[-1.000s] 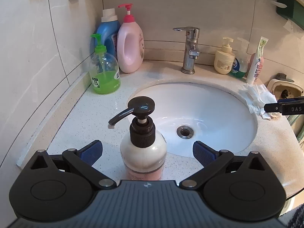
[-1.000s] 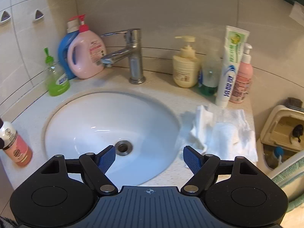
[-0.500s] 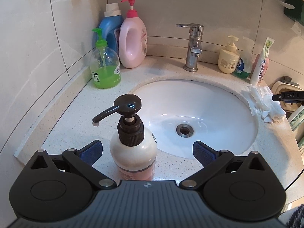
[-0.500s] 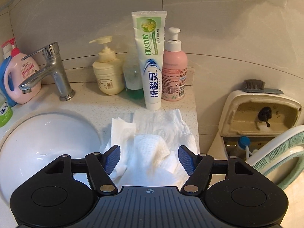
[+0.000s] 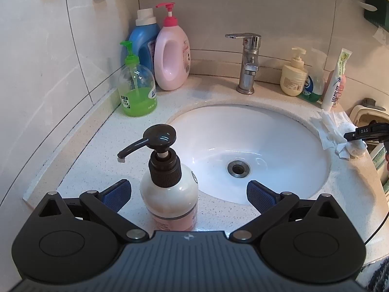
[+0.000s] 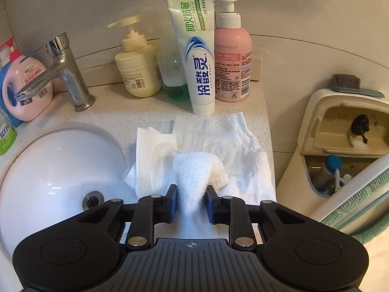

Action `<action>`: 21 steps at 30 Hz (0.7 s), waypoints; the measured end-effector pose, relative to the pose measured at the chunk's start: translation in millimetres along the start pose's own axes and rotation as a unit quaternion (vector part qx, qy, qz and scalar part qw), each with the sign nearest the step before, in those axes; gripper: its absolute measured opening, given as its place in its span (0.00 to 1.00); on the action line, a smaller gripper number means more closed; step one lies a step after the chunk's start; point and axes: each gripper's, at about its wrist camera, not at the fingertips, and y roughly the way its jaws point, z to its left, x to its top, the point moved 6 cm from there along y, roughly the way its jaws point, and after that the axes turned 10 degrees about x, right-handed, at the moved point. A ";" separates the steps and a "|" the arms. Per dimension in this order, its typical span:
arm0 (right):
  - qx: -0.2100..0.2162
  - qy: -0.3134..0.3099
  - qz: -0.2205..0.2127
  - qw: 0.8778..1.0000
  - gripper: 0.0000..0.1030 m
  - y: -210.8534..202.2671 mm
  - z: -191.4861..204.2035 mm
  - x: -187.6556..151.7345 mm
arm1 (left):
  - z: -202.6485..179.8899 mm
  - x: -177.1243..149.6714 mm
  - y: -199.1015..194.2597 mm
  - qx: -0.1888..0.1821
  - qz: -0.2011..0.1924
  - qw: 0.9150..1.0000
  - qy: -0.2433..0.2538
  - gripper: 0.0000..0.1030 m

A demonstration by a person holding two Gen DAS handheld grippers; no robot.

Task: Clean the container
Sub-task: 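Move the right gripper to the white cloth and pinch it, then grasp the pump bottle with the left gripper while the right gripper brings the cloth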

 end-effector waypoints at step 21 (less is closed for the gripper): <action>0.107 -0.019 -0.058 0.992 0.20 -84.9 74.6 22.9 | 1.0 10.1 -16.5 0.002 -0.031 0.999 0.021 1.00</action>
